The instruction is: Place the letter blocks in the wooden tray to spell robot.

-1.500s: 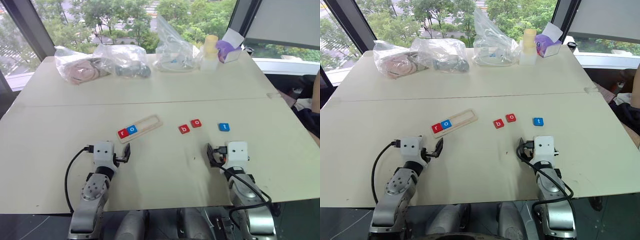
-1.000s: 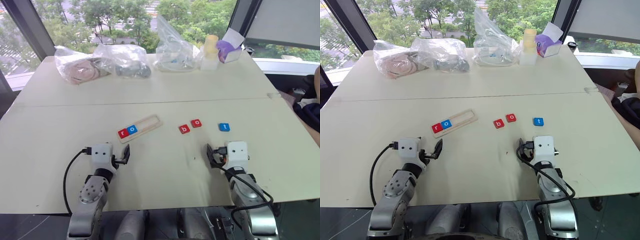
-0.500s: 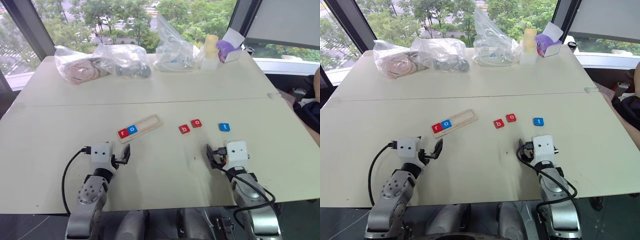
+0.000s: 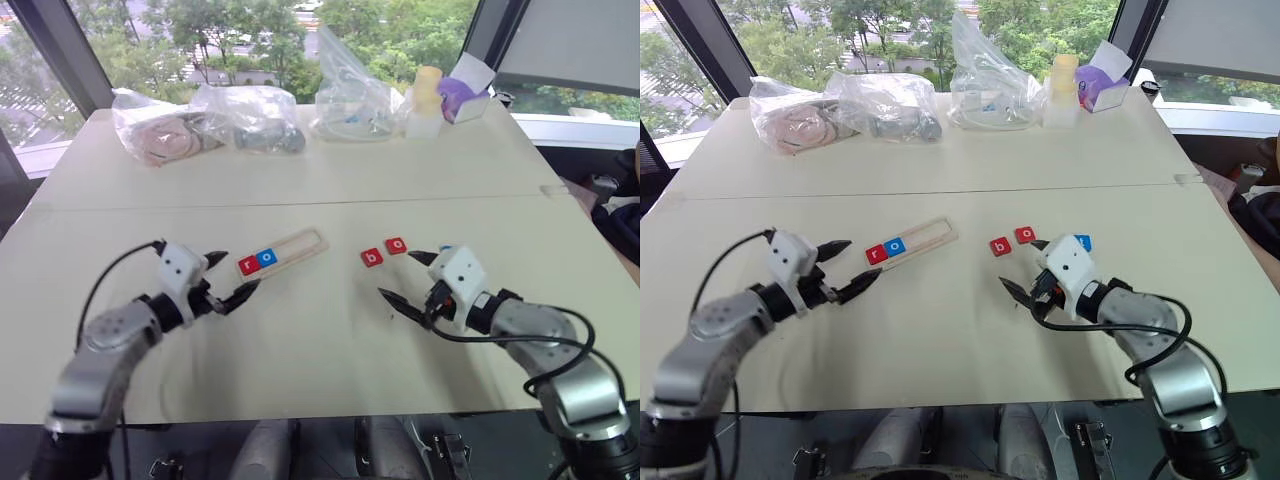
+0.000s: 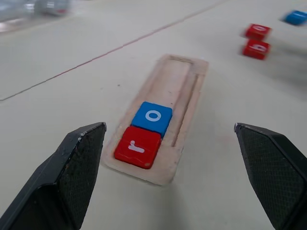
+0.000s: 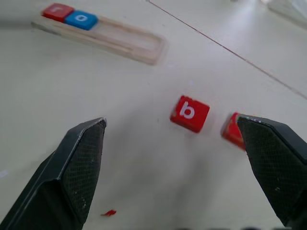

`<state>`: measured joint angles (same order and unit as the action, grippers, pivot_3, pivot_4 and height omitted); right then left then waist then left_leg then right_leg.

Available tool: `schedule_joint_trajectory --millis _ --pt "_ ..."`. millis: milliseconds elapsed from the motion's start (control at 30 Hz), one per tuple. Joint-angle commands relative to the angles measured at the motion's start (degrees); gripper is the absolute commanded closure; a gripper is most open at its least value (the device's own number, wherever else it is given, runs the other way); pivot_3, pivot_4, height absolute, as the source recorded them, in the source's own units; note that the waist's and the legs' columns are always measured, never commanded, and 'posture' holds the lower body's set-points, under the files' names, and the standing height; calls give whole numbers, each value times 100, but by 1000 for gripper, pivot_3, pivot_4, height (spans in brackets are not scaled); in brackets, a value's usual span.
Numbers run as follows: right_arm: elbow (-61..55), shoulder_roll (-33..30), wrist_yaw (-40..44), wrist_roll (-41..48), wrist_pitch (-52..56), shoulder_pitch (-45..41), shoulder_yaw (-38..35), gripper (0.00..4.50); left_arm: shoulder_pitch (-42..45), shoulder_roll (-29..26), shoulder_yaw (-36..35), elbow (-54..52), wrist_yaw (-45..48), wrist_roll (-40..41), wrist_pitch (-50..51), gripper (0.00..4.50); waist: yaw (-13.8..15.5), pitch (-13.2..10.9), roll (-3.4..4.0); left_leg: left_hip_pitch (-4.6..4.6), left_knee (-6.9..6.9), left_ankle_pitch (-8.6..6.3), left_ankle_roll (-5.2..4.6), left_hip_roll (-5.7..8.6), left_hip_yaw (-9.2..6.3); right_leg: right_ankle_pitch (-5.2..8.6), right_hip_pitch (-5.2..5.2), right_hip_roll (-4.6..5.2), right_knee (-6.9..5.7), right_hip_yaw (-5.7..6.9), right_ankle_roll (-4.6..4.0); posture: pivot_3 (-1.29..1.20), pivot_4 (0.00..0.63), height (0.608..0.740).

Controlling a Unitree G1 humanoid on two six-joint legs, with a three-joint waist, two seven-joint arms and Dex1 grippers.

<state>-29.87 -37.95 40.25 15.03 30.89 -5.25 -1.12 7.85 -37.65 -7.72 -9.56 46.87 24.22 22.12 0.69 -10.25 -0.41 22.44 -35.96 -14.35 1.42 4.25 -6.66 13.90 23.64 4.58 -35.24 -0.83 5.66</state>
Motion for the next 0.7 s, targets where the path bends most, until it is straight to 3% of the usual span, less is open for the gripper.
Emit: schedule_joint_trajectory --millis 33,267,700 --pt "-5 -81 122 126 -87 -272 -88 32 633 -217 218 1079 862 -162 -521 0 0 -1 -2 2 0 -1 -2 0 1 0 2 1 2 -1 1 0 150 740" --pt "69 -52 -45 66 -85 -504 -126 32 2195 -166 984 3570 2312 -789 -1563 0 1 -7 -7 11 -3 -3 -5 5 4 -13 10 5 3 -5 20 0 150 740" --pt "-121 -18 -412 26 -42 -343 -63 32 3100 213 1204 5483 2565 -1568 -2713 0 -8 -8 -10 20 -9 -2 -5 5 7 -21 27 2 -14 -11 34 0 150 740"
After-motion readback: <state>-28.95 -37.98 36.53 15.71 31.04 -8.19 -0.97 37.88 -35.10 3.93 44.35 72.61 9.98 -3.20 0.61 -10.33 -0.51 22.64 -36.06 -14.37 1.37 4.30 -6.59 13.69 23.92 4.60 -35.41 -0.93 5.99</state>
